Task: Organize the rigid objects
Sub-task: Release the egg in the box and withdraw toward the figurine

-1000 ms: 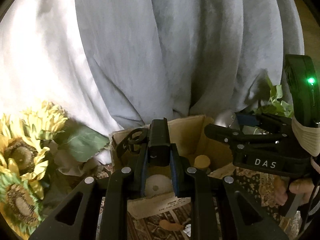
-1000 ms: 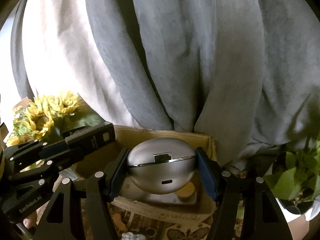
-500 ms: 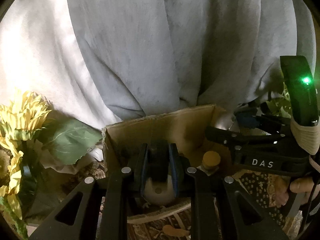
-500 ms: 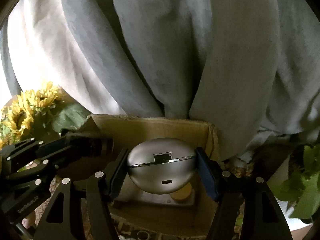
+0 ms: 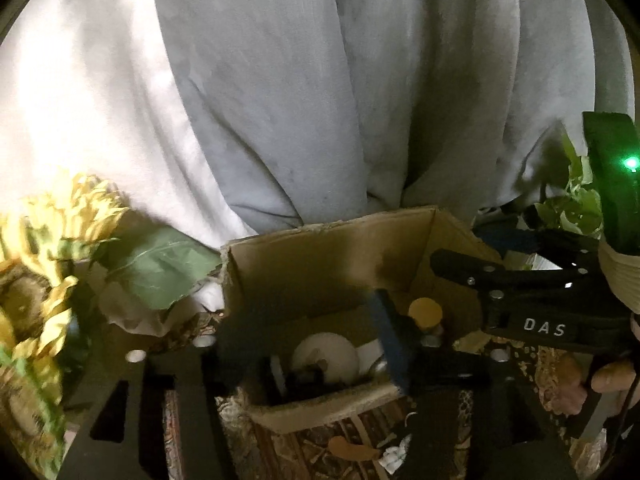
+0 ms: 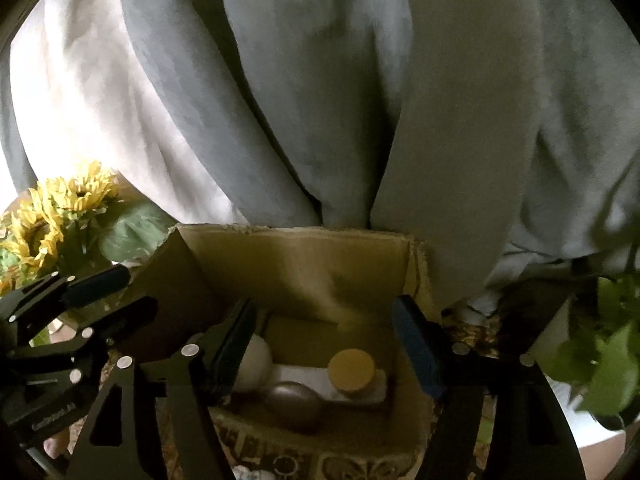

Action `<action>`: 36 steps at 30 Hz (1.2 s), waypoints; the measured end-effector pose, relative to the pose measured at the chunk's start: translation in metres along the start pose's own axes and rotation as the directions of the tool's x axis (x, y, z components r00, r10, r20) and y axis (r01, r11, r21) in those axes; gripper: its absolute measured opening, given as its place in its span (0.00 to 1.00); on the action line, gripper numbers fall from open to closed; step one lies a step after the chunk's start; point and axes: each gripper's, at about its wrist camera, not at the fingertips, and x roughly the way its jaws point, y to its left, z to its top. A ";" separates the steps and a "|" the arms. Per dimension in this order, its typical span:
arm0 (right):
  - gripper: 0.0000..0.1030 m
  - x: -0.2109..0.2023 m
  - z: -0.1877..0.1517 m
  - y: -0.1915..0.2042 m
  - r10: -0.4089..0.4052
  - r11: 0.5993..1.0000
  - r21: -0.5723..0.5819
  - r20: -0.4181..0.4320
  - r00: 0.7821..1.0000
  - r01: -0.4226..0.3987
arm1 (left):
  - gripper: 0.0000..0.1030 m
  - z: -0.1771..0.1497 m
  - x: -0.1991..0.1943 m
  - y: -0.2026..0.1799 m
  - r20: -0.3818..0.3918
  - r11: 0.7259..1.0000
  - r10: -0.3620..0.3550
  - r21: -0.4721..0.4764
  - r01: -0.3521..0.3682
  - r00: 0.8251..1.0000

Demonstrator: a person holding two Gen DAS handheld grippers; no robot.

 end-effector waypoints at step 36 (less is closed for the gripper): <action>0.89 -0.073 -0.078 0.041 -0.088 0.995 -0.045 -0.020 0.996 0.087 | 1.00 -0.079 -0.074 -0.002 -0.012 0.987 0.157 0.021 -0.157 0.987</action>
